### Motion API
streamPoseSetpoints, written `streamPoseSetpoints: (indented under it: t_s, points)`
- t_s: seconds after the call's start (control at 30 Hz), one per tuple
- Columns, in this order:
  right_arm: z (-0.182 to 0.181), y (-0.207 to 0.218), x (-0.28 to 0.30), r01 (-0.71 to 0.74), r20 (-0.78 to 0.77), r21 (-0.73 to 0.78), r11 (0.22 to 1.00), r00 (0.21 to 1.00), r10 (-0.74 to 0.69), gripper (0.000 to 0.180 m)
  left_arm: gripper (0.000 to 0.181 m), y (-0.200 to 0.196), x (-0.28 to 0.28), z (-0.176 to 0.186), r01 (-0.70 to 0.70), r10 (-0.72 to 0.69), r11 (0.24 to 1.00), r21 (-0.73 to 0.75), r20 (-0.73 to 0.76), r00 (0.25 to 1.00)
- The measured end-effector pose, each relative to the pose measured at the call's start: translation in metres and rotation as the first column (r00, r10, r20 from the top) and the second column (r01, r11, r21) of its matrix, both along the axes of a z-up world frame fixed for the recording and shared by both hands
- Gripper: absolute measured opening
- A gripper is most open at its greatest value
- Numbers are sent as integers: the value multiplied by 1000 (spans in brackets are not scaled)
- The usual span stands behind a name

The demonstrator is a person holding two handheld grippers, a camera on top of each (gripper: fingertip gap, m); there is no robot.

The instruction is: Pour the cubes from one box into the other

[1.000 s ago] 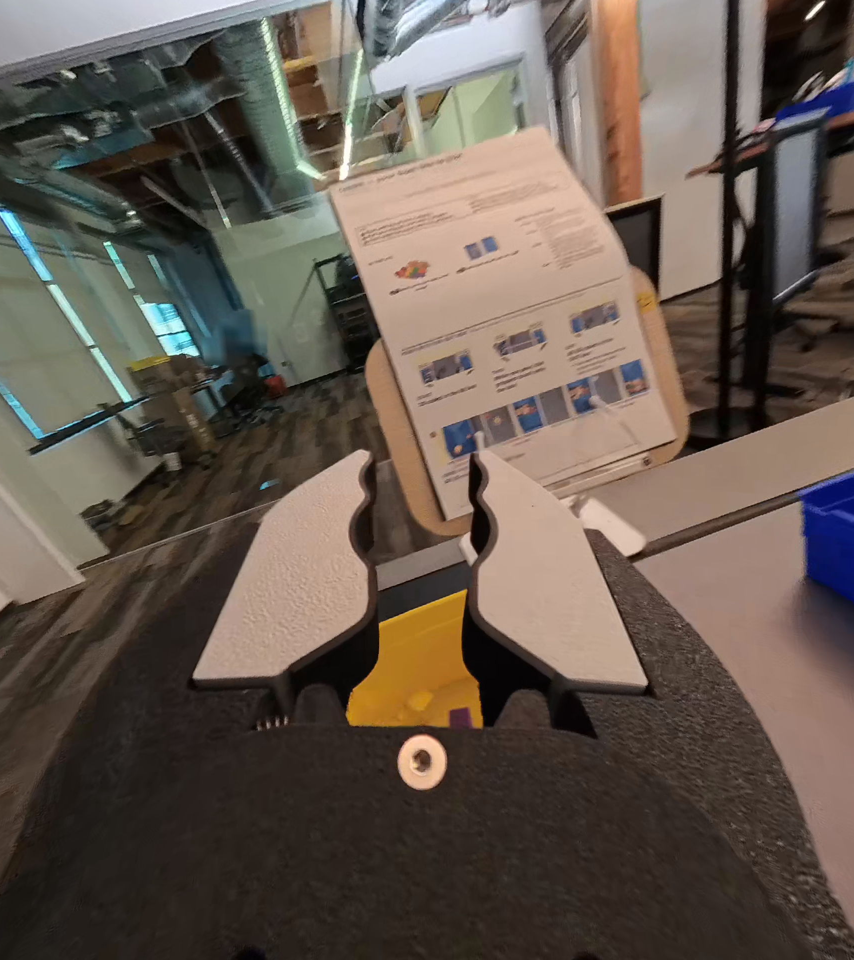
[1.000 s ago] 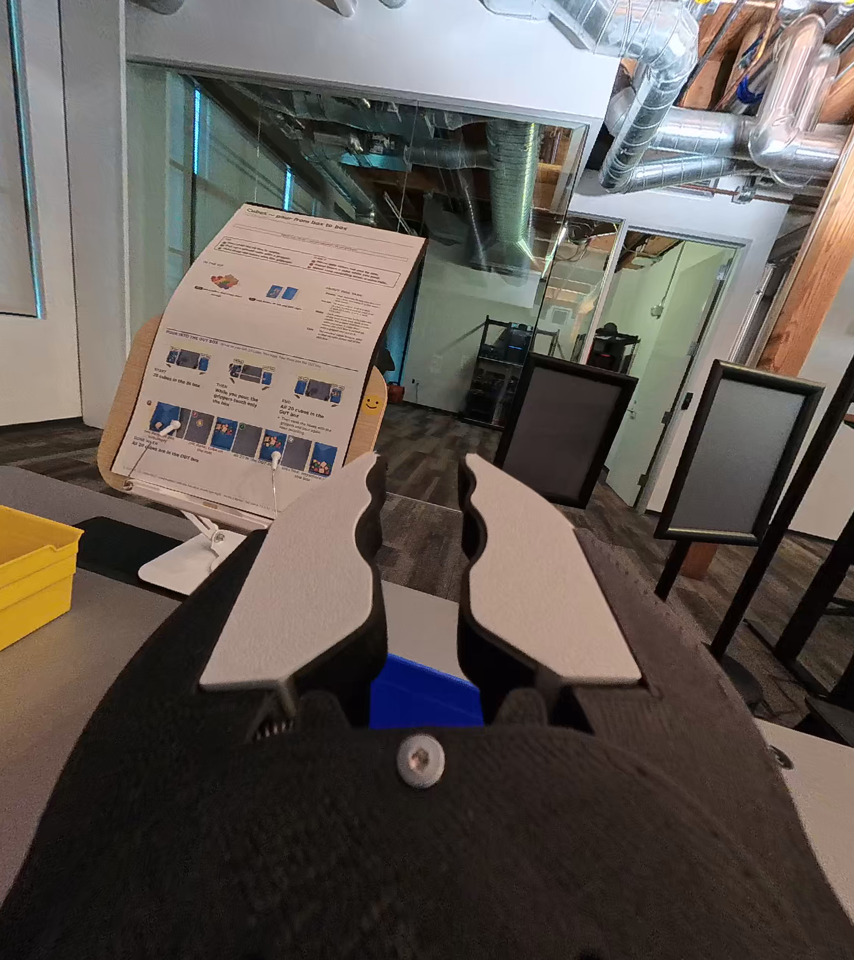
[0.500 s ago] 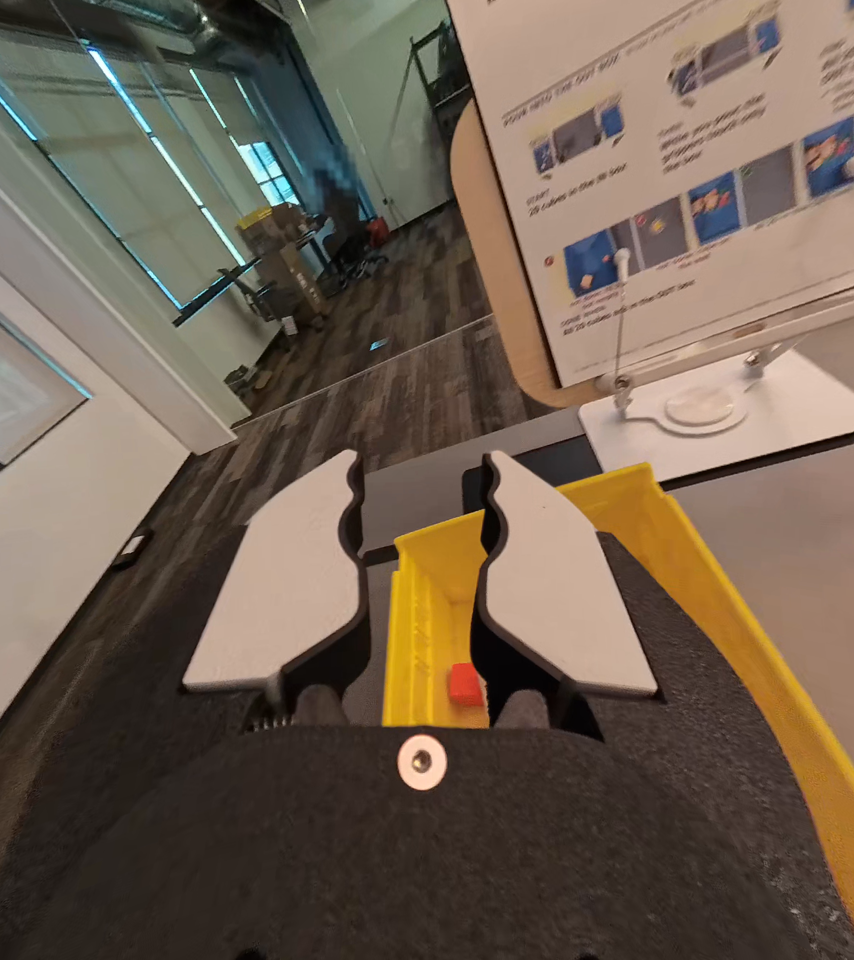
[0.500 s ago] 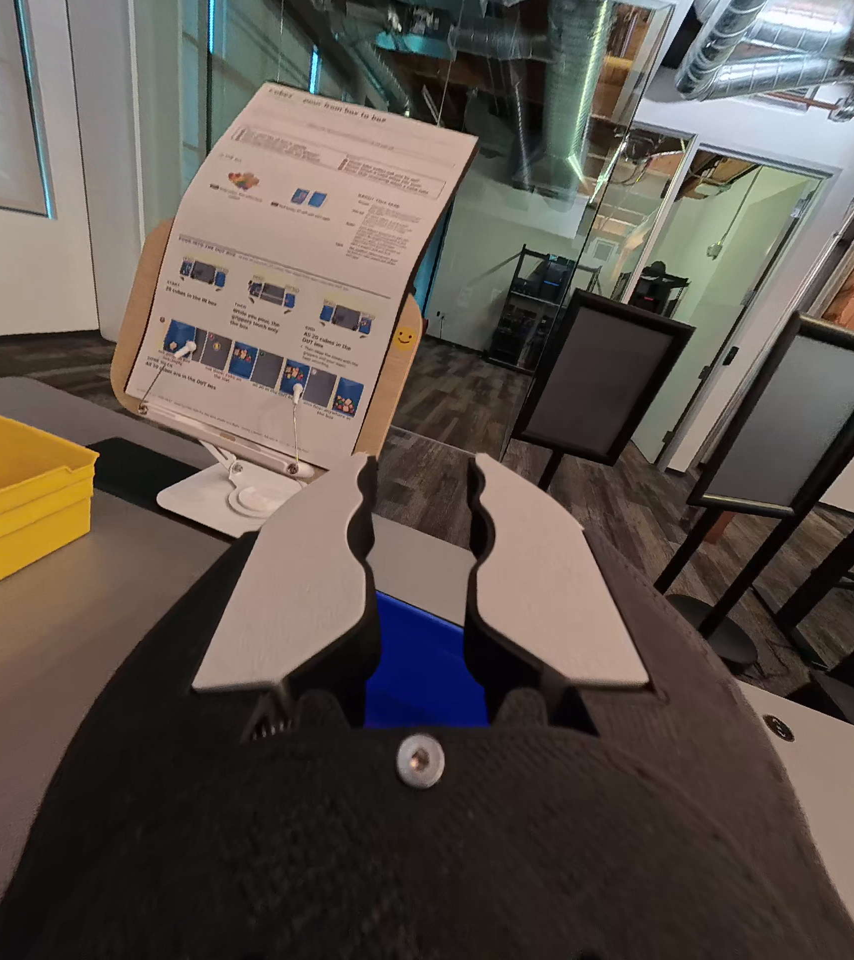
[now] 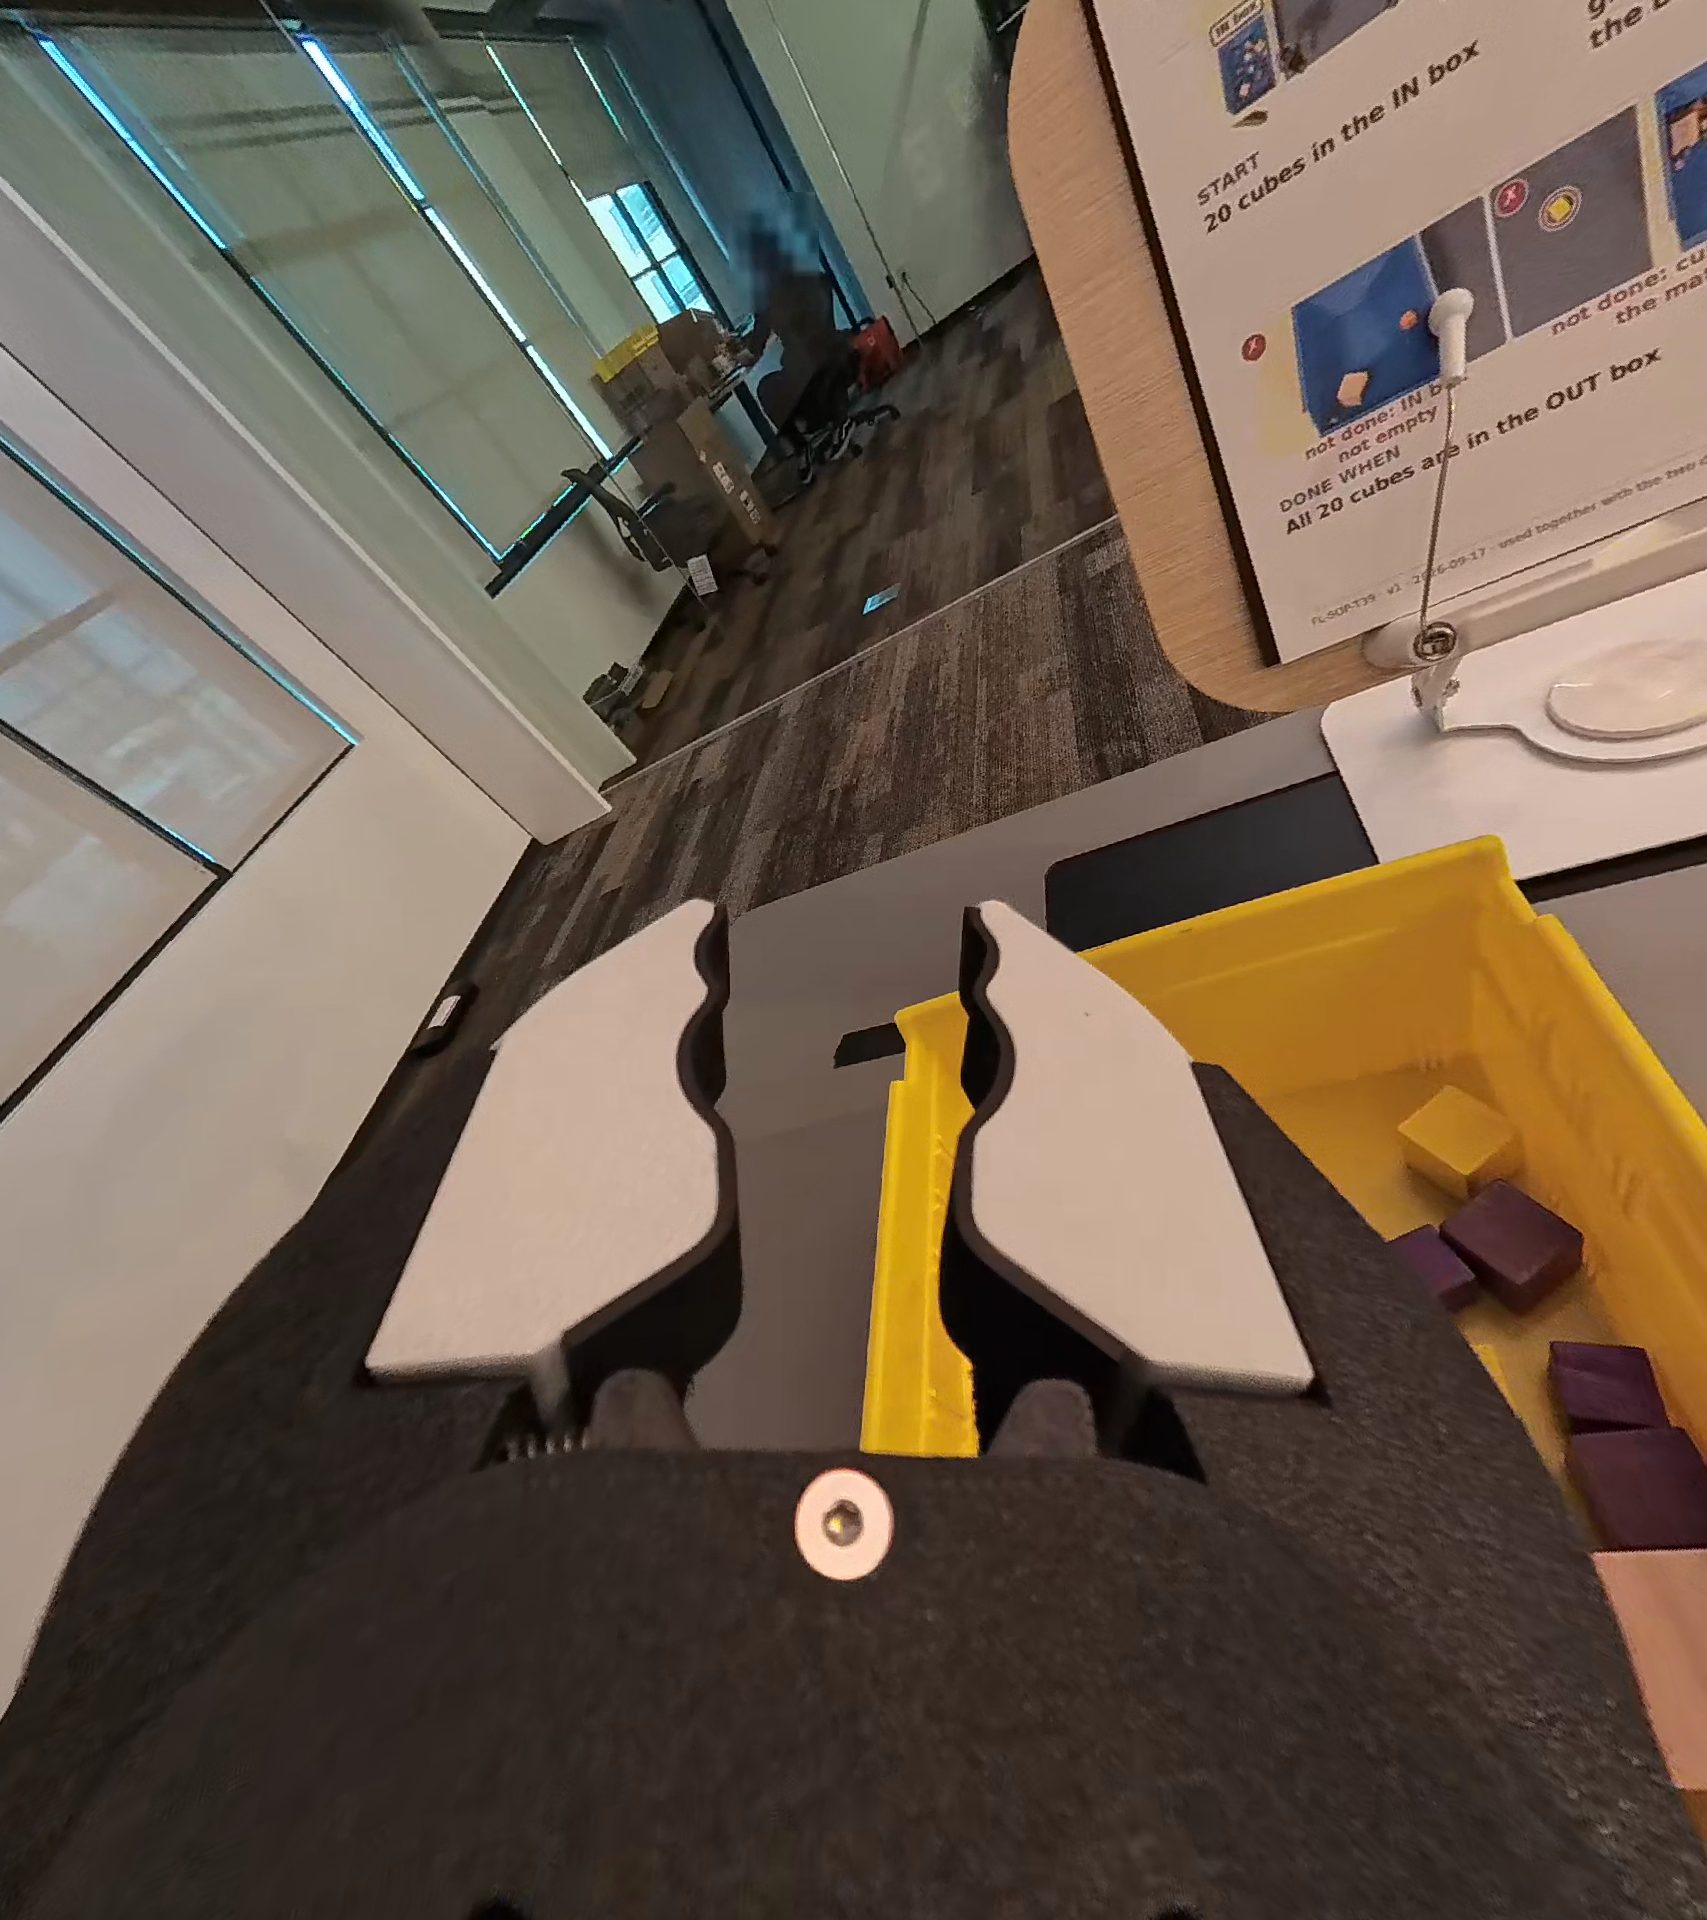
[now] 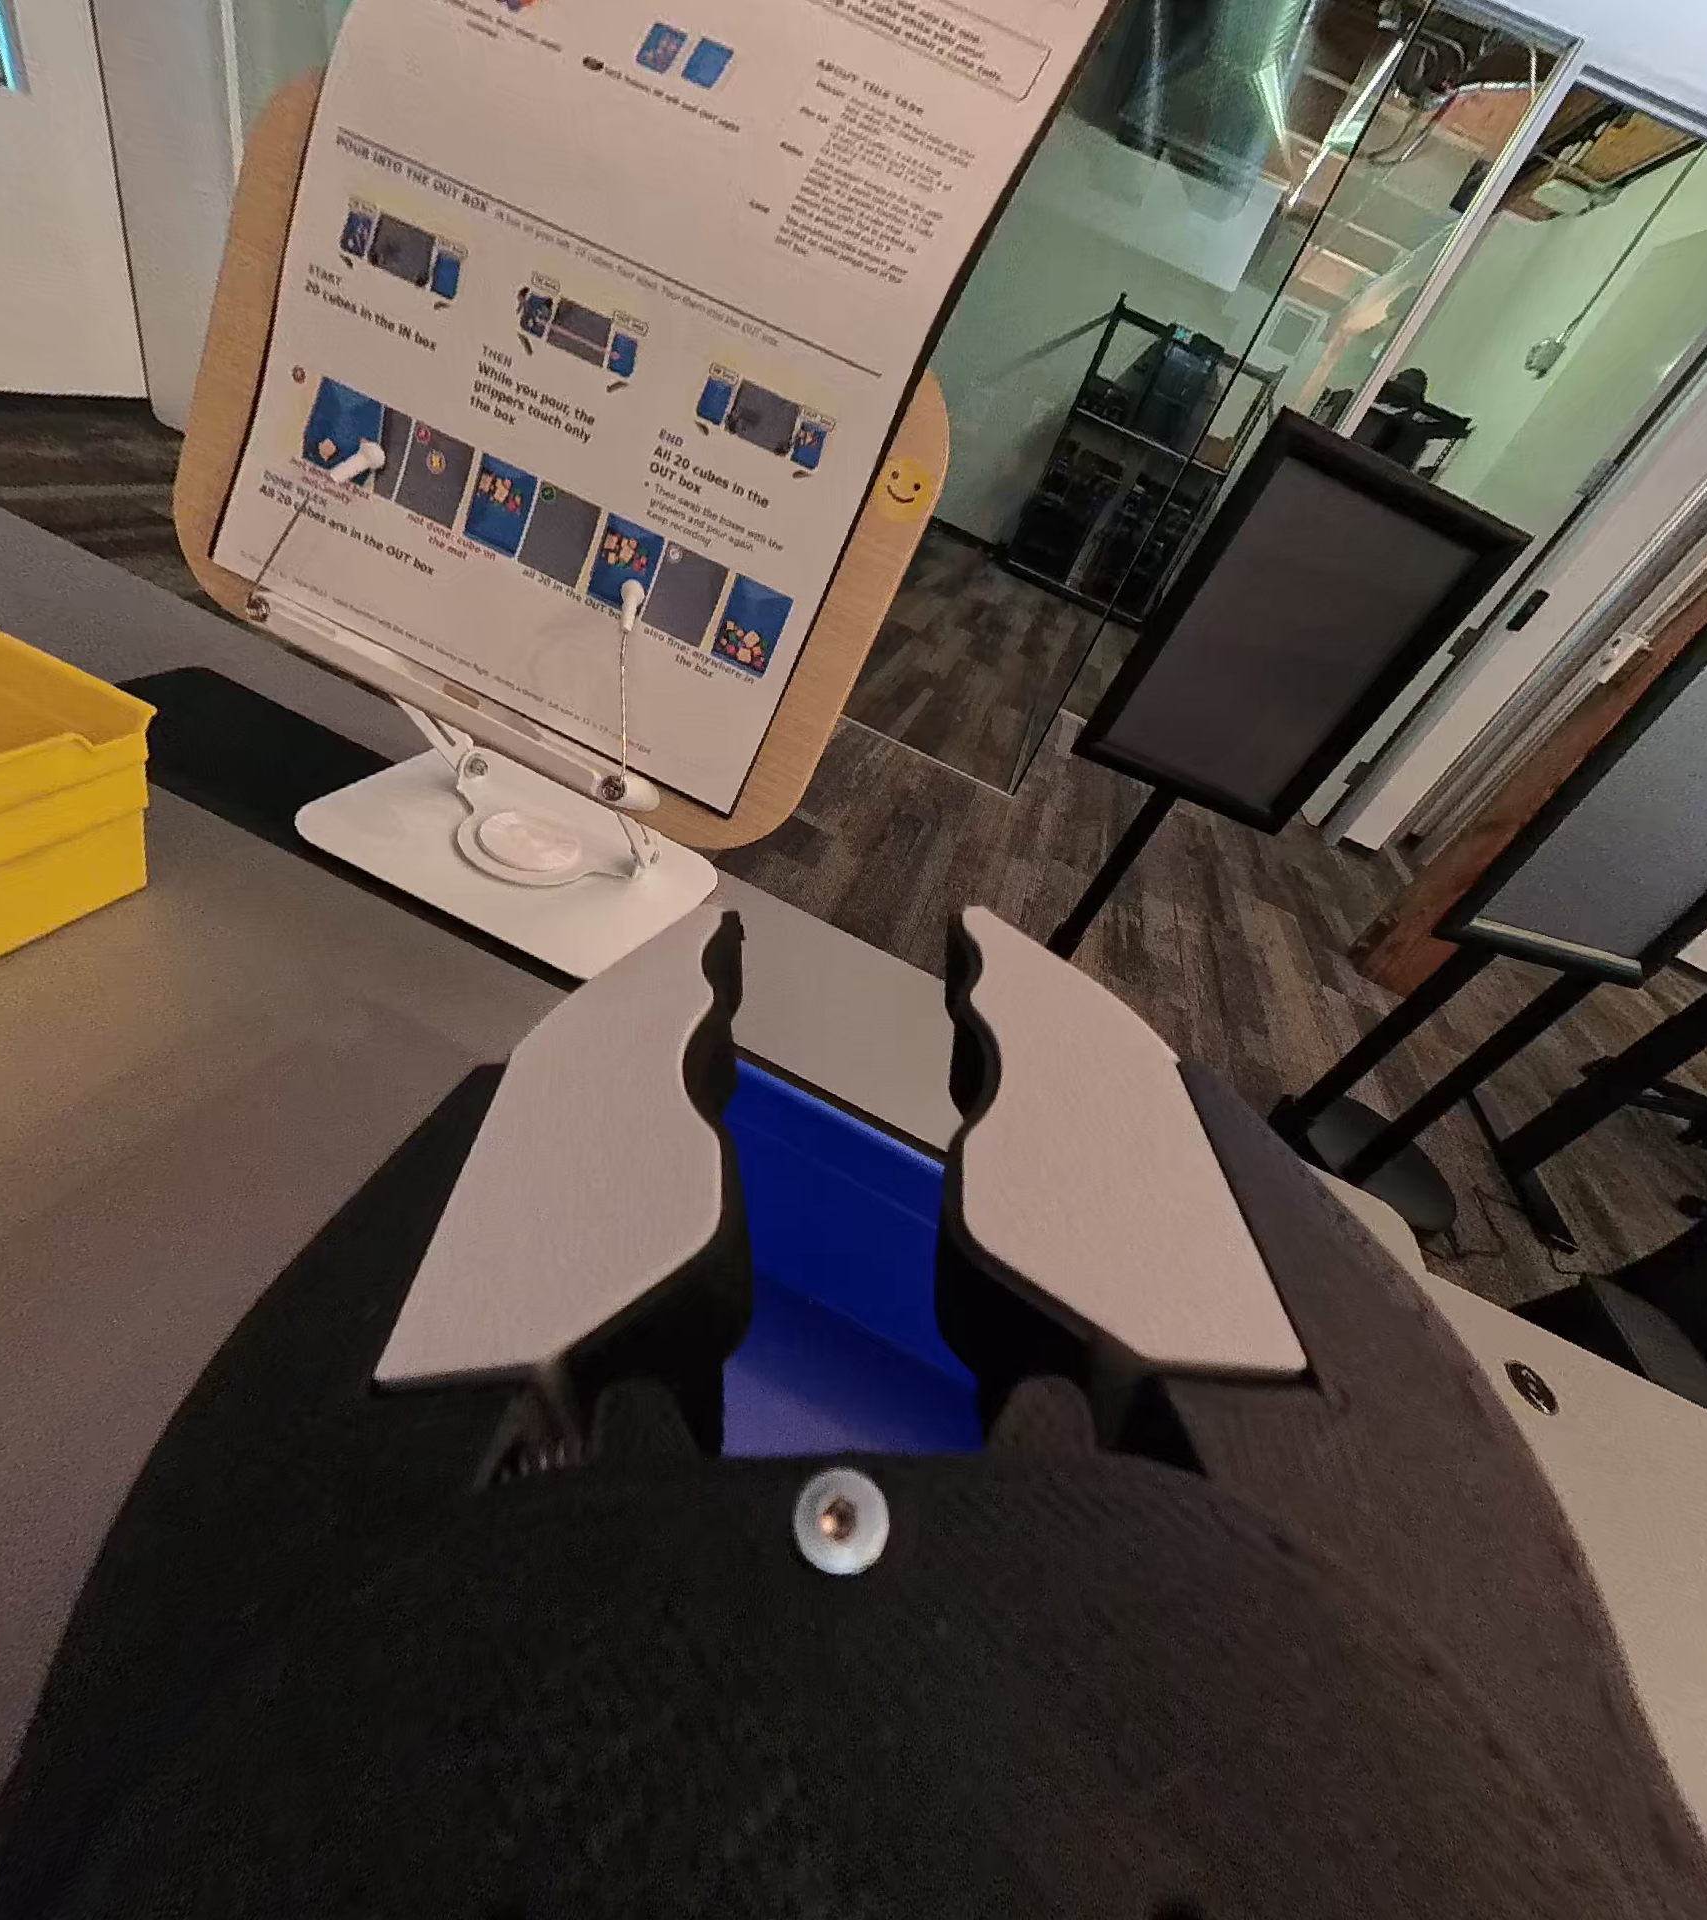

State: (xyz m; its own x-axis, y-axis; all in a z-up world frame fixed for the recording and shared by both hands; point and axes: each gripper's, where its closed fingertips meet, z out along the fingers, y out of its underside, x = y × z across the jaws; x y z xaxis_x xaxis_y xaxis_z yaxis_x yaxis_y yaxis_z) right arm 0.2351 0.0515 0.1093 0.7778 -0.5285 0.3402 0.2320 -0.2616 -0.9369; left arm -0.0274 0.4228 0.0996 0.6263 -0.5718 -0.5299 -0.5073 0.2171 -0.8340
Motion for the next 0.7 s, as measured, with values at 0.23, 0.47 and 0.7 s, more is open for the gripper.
streamPoseSetpoints:
  t_s: [0.23, 0.47, 0.7]
  points:
    - [-13, 6, 3, 49, 28, -95, 994, 999, -46, 38, 38, 6, -5, -13, -19, 15, 997, -77, -46, 999]
    - [-14, 27, -22, -29, -45, -95, 995, 999, 25, 40, 33, 40, -60, -62, -87, 49, 868, -488, -92, 995]
    - [-17, 82, -114, -306, -320, 2, 952, 902, 291, 47, 34, 45, -83, -115, -79, -20, 660, -747, -123, 992]
